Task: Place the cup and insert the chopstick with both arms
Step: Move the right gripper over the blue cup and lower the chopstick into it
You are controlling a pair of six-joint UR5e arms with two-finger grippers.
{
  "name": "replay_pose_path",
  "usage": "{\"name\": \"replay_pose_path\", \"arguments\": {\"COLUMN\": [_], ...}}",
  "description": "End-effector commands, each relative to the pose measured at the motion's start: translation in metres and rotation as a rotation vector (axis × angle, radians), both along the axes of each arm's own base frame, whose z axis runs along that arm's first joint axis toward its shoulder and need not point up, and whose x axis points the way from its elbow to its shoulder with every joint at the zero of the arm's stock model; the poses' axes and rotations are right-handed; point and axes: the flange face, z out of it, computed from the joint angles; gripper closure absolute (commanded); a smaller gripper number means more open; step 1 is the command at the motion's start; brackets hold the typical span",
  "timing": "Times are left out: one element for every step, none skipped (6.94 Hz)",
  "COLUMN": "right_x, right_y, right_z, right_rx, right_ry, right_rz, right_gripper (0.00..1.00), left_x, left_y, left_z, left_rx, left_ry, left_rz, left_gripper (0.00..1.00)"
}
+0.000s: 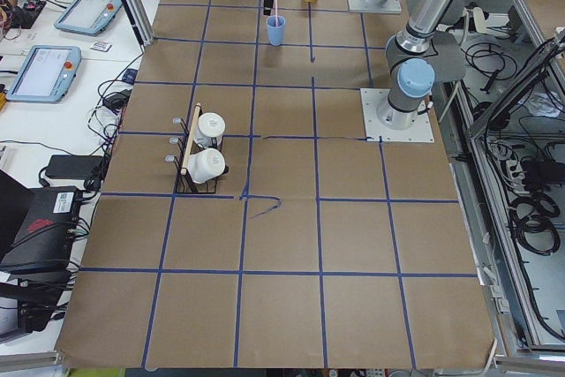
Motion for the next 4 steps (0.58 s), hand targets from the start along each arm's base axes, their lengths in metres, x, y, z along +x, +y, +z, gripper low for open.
{"name": "replay_pose_path", "arguments": {"right_x": [-0.009, -0.017, -0.024, -0.026], "right_y": [0.016, 0.037, 0.054, 0.067], "right_z": [0.007, 0.02, 0.037, 0.041], "right_rx": [0.078, 0.134, 0.173, 0.262], "right_ry": [0.025, 0.039, 0.052, 0.063], "right_rz": [-0.005, -0.007, -0.007, -0.005], "right_gripper": [0.0, 0.0, 0.0, 0.0], "left_x": [0.006, 0.012, 0.015, 0.021], "left_y": [-0.002, -0.009, -0.012, -0.014], "left_z": [-0.002, -0.008, -0.009, -0.009], "left_rx": [0.003, 0.006, 0.009, 0.008], "left_ry": [-0.004, -0.001, -0.002, -0.011], "left_rz": [0.011, 0.025, 0.032, 0.043], "left_gripper": [0.0, 0.0, 0.0, 0.0]}}
